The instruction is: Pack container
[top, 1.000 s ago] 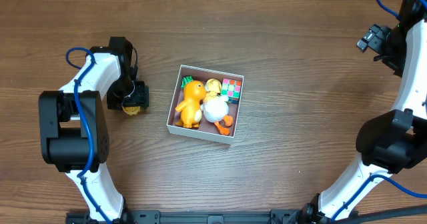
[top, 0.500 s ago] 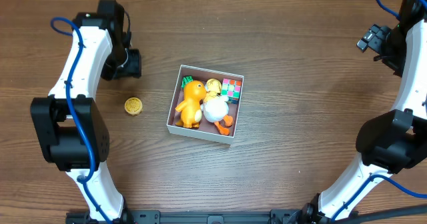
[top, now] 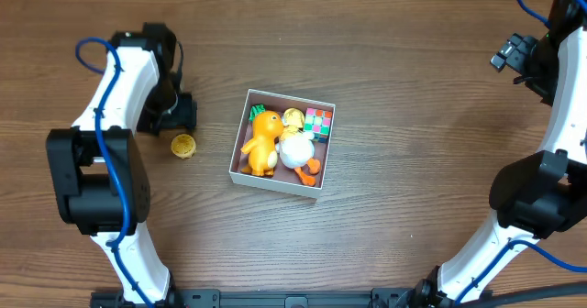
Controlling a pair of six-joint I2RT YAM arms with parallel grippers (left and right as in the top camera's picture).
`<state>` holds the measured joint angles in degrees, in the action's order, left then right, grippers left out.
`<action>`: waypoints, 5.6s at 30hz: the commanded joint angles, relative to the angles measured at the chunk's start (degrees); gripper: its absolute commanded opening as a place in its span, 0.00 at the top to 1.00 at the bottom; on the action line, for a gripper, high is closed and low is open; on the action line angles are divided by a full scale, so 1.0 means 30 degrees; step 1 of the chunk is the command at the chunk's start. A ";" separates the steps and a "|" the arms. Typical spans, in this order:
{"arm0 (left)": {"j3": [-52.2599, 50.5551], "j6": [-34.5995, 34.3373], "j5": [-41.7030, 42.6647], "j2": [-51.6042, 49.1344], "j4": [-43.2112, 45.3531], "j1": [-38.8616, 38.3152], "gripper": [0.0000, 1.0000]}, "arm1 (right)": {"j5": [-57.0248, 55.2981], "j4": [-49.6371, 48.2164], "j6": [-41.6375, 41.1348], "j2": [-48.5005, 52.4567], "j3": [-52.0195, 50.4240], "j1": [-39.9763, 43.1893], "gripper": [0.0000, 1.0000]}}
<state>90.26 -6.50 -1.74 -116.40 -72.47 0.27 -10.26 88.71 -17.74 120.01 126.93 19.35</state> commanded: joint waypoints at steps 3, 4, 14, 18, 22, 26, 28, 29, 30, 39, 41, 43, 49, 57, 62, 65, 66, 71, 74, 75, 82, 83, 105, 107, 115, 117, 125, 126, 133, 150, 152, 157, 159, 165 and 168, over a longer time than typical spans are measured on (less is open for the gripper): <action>-0.1851 -0.0430 0.0131 -0.0160 0.0663 0.0131 0.28 | 0.0000 -0.0058 0.0058 -0.0321 -0.0007 -0.0051 0.00; -0.1931 -0.0415 0.0240 -0.0160 0.0758 0.0131 0.27 | 0.0000 -0.0058 0.0058 -0.0321 -0.0007 -0.0051 0.00; -0.3716 -0.0408 0.0605 -0.0160 0.2994 0.0131 0.24 | 0.0000 -0.0058 0.0066 -0.0321 -0.0007 -0.0051 0.00; -0.4073 -0.0386 0.0597 -0.0160 0.3519 0.0138 0.24 | 0.0000 -0.0058 0.0058 -0.0321 -0.0007 -0.0051 0.00; -0.4073 -0.0321 0.0612 -0.0160 0.3898 0.0131 0.25 | 0.0000 -0.0058 0.0058 -0.0321 -0.0007 -0.0051 0.00; -0.4073 -0.0240 0.0648 -0.0160 0.4335 0.0138 0.26 | 0.0007 -0.0058 0.0066 -0.0321 -0.0007 -0.0051 0.00; -0.4073 -0.0255 0.0692 -0.0168 0.4554 0.0138 0.27 | 0.0007 -0.0058 0.0058 -0.0321 -0.0007 -0.0051 0.00; -0.4080 -0.0248 0.0758 -0.0168 0.4568 0.0138 0.27 | 0.0000 -0.0058 0.0058 -0.0321 -0.0007 -0.0051 0.00; -0.4095 -0.0248 0.0889 -0.0160 0.4634 0.0138 0.27 | 0.0000 -0.0058 0.0058 -0.0321 -0.0007 -0.0051 0.00; -0.4160 -0.0255 0.0954 -0.0168 0.4896 0.0138 0.27 | 0.0000 -0.0058 0.0066 -0.0321 -0.0007 -0.0051 0.00; -0.4218 -0.0255 0.0954 -0.0168 0.4903 0.0138 0.27 | 0.0000 -0.0058 0.0058 -0.0321 -0.0007 -0.0051 0.00; -0.4284 -0.0255 0.0933 -0.0168 0.4918 0.0138 0.27 | 0.0000 -0.0058 0.0058 -0.0321 -0.0007 -0.0051 0.00; -0.4605 -0.0262 0.0903 -0.0168 0.5107 0.0138 0.27 | 0.0000 -0.0058 0.0066 -0.0321 -0.0007 -0.0051 0.00; -0.4758 -0.0270 0.0874 -0.0168 0.5246 0.0138 0.27 | 0.0000 -0.0058 0.0058 -0.0321 -0.0007 -0.0051 0.00; -0.4758 -0.0262 0.0882 -0.0168 0.5253 0.0138 0.41 | 0.0000 -0.0058 0.0058 -0.0321 -0.0007 -0.0051 0.00; -0.4758 -0.0270 0.0874 -0.0168 0.5260 0.0146 0.47 | 0.0000 -0.0058 0.0058 -0.0321 -0.0007 -0.0051 0.00; -0.4758 -0.0270 0.0874 -0.0168 0.5253 0.0146 0.48 | 0.0000 -0.0058 0.0058 -0.0321 -0.0007 -0.0051 0.00; -0.4714 -0.0262 0.0882 -0.0160 0.5224 0.0146 0.54 | 0.0000 -0.0058 0.0058 -0.0321 -0.0007 -0.0051 0.00; -0.4379 -0.0262 0.0882 -0.0160 0.5027 0.0153 0.55 | 0.0000 -0.0058 0.0058 -0.0321 -0.0007 -0.0051 0.00; -0.4160 -0.0262 0.0874 -0.0160 0.4874 0.0153 0.55 | 0.0000 -0.0058 0.0058 -0.0321 -0.0007 -0.0051 0.00; -0.0940 -0.0211 0.0809 -0.0160 0.2594 0.0138 0.54 | 0.0000 -0.0058 0.0058 -0.0321 -0.0007 -0.0051 0.00; -0.0313 -0.0066 0.0823 -0.0160 0.2157 0.0124 0.55 | 0.0000 -0.0058 0.0058 -0.0321 -0.0007 -0.0051 0.00; 0.7329 0.0248 0.3133 -0.0160 -0.2703 -0.7162 0.50 | 0.0000 -0.0058 0.0066 -0.0321 -0.0007 -0.0051 0.00; 0.7329 -0.0131 0.3271 -0.0160 -0.2674 -0.8225 0.50 | 0.0000 -0.0058 0.0058 -0.0321 -0.0007 -0.0051 0.00; 0.7329 -0.0583 0.3956 -0.0168 -0.2047 -1.0659 0.50 | 0.0000 -0.0058 0.0066 -0.0321 -0.0007 -0.0051 0.00; 0.7322 -0.0736 0.3949 -0.0160 -0.1909 -1.1125 0.50 | 0.0000 -0.0058 0.0058 -0.0321 -0.0007 -0.0051 0.00; 0.7111 -0.0984 0.3949 -0.0168 -0.1858 -1.1890 0.49 | 0.0000 -0.0058 0.0058 -0.0321 -0.0007 -0.0051 0.00; 0.7031 -0.0984 0.3949 -0.0168 -0.1851 -1.1890 0.48 | 0.0000 -0.0058 0.0058 -0.0321 -0.0007 -0.0051 0.00; 0.5610 -0.1129 0.3971 -0.0168 -0.1836 -1.1890 0.47 | 0.0000 -0.0058 0.0058 -0.0321 -0.0007 -0.0051 0.00; 0.4816 -0.0976 0.4175 -0.0168 -0.2280 -1.3420 0.45 | 0.0000 -0.0058 0.0066 -0.0321 -0.0007 -0.0051 0.00; 0.4787 -0.1005 0.3730 -0.0168 -0.2280 -1.3559 0.44 | 0.0000 -0.0058 0.0058 -0.0321 -0.0007 -0.0051 0.00; 0.4779 -0.1333 0.3351 -0.0168 -0.2419 -1.3537 0.44 | 0.0000 -0.0058 0.0058 -0.0321 -0.0007 -0.0051 0.00; 0.4779 -0.1326 0.3337 -0.0168 -0.2419 -1.3522 0.43 | 0.0000 -0.0058 0.0058 -0.0321 -0.0007 -0.0051 0.00; 0.4670 -0.1333 0.2922 -0.0168 -0.2412 -1.3522 0.30 | 0.0000 -0.0058 0.0058 -0.0321 -0.0007 -0.0051 0.00; 0.4612 -0.1326 0.2922 -0.0168 -0.2404 -1.3522 0.30 | 0.0000 -0.0058 0.0058 -0.0321 -0.0007 -0.0051 0.00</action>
<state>105.08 -10.13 7.70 -116.42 -79.72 -40.42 -10.31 88.71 -17.76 120.01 126.93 19.35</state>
